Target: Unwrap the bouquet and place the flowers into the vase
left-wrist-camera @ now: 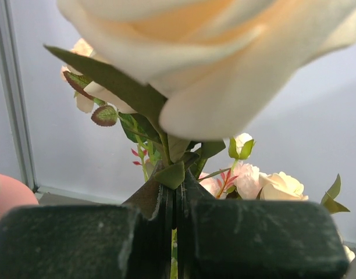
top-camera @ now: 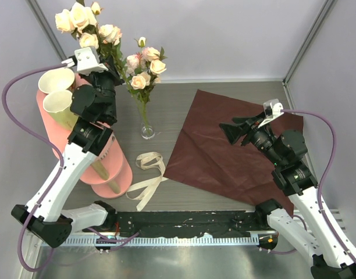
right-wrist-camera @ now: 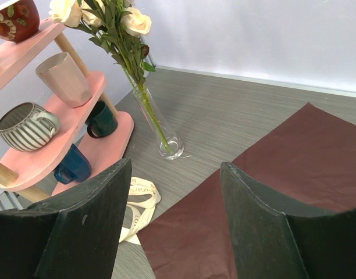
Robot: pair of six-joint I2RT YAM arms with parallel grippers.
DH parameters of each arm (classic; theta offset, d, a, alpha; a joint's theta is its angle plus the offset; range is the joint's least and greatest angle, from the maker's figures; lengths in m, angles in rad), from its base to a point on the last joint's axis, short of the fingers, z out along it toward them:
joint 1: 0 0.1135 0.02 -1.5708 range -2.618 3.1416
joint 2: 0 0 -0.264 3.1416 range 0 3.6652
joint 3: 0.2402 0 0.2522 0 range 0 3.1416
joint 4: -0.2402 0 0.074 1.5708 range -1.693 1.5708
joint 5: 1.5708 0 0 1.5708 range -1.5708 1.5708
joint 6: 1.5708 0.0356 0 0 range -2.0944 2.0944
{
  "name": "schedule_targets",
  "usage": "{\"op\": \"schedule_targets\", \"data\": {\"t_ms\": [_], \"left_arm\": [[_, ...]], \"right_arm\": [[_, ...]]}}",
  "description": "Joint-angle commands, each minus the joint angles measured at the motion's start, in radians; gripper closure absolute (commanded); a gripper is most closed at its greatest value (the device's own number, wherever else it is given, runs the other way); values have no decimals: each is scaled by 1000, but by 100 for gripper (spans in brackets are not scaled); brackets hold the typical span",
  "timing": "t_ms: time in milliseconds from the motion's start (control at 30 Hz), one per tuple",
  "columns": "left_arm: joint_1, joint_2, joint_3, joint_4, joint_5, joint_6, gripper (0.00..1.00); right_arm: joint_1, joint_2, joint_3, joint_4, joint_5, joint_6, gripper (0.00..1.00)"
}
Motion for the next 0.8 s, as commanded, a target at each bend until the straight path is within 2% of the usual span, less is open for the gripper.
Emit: {"op": "schedule_targets", "data": {"t_ms": [0,500,767], "left_arm": [[5,-19,-48,116,48,14,100],[5,-62,-216,179,73,20,100],[7,-31,-263,190,79,-43,100]], "right_arm": [[2,-5,20,45,12,-15,32],[2,-11,-4,50,12,-9,32],[2,-9,-12,59,6,-2,32]]}}
